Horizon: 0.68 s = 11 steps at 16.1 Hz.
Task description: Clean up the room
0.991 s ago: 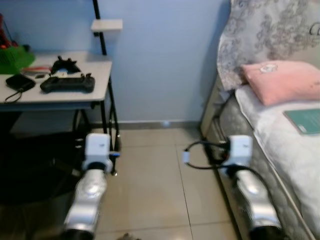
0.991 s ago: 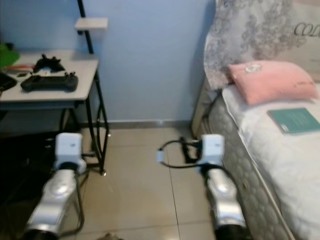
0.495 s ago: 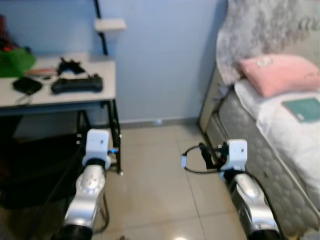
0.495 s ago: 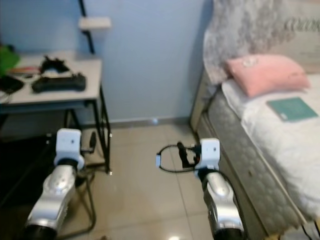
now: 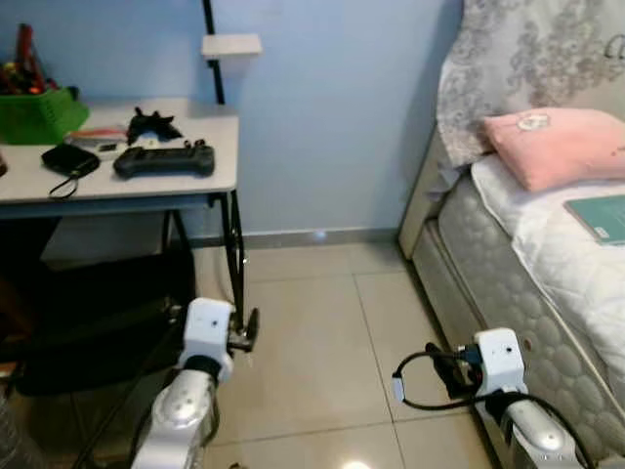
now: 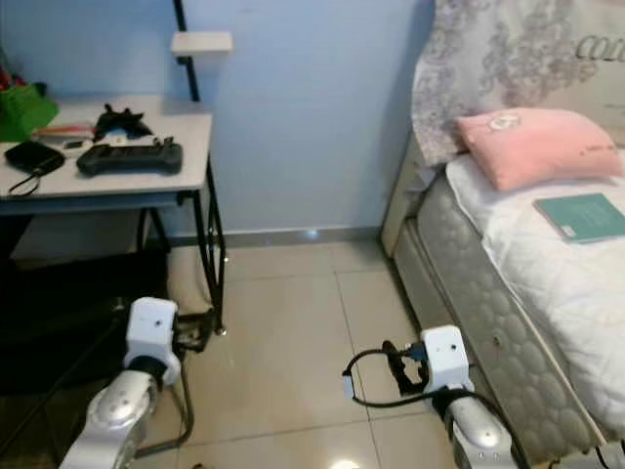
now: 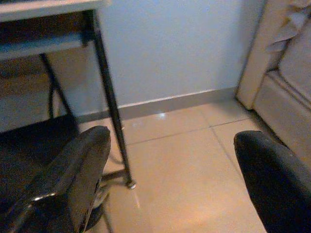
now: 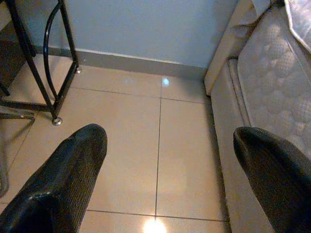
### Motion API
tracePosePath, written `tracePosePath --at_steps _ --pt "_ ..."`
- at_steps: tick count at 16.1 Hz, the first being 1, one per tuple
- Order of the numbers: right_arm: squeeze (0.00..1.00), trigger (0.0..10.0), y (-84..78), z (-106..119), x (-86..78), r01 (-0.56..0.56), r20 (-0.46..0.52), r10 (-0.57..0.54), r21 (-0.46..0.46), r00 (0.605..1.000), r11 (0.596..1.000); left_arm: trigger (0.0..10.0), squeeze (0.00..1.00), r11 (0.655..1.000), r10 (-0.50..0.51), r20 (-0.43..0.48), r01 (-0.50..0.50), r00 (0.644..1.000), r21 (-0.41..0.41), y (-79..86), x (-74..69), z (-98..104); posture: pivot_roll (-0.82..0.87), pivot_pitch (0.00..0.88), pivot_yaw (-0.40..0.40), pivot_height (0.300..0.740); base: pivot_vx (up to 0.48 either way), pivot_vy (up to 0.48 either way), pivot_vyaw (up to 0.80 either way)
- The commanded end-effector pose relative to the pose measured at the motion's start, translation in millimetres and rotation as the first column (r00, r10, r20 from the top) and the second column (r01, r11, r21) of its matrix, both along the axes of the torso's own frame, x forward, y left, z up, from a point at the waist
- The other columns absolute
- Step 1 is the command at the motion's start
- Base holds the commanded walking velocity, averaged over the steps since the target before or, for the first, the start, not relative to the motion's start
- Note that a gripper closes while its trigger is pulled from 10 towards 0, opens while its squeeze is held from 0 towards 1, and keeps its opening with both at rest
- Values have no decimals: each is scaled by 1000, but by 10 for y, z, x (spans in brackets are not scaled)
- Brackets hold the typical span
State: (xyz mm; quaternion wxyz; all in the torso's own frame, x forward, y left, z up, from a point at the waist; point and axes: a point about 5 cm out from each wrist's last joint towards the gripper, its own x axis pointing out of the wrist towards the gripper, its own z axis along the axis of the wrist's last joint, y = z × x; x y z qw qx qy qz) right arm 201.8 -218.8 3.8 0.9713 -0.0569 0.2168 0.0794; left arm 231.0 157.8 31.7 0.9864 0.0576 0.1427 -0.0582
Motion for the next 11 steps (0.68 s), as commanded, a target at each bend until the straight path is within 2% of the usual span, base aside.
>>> tracePosePath --at_steps 1,11 --pt "0 10000 26 42 6 -4 17 4 15 1000 1000 10000 0 1000 -5 -12 5 1000 13 7 -13 2 -24 0 1 740 0 0 0" --pt "0 10000 30 43 3 -5 18 5 13 1000 1000 10000 0 1000 -6 -12 6 1000 12 6 -11 6 -26 0 2 740 0 0 0"
